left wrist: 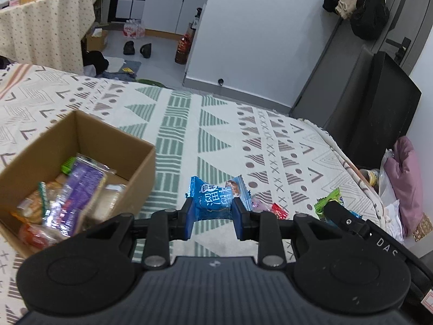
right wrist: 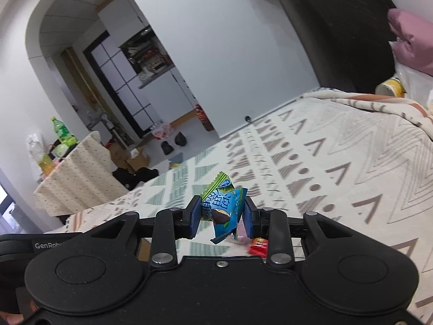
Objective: Organize snacks
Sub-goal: 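Lift both held blue candies and carry them over the cardboard box, then open both tools to drop the blue candies into the box, then move both open tools from the box to the pink and red candies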
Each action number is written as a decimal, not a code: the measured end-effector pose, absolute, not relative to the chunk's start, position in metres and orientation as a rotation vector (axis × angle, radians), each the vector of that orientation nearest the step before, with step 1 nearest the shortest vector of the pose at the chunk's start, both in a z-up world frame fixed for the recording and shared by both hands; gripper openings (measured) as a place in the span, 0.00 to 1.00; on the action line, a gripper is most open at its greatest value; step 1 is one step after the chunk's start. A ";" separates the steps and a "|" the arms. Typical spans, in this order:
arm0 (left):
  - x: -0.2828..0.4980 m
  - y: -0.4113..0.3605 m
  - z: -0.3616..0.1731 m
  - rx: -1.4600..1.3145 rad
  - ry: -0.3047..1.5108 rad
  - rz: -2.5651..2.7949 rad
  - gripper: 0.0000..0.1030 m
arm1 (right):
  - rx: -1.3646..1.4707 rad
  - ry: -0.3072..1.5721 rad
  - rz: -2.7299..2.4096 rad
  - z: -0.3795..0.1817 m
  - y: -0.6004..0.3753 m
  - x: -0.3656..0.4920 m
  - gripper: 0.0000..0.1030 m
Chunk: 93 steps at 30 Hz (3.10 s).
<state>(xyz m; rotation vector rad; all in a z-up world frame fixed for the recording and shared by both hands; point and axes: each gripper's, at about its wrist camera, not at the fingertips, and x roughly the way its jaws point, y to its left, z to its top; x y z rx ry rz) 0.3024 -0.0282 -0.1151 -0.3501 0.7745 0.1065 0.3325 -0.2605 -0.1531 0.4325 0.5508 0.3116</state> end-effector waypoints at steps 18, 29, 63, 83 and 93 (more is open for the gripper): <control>0.272 0.023 -0.087 -0.380 0.718 0.169 0.27 | 0.405 0.520 0.424 -0.131 -0.206 0.318 0.30; 0.261 0.074 -0.079 -0.399 0.694 0.221 0.27 | 0.357 0.523 0.508 -0.123 -0.150 0.315 0.30; 0.297 0.187 -0.126 -0.556 0.768 0.197 0.31 | 0.188 0.633 0.554 -0.150 -0.029 0.359 0.30; 0.291 0.165 -0.112 -0.500 0.749 0.269 0.80 | 0.244 0.650 0.517 -0.151 -0.075 0.353 0.66; 0.285 0.127 -0.104 -0.452 0.753 0.262 0.87 | 0.275 0.626 0.487 -0.149 -0.114 0.341 0.88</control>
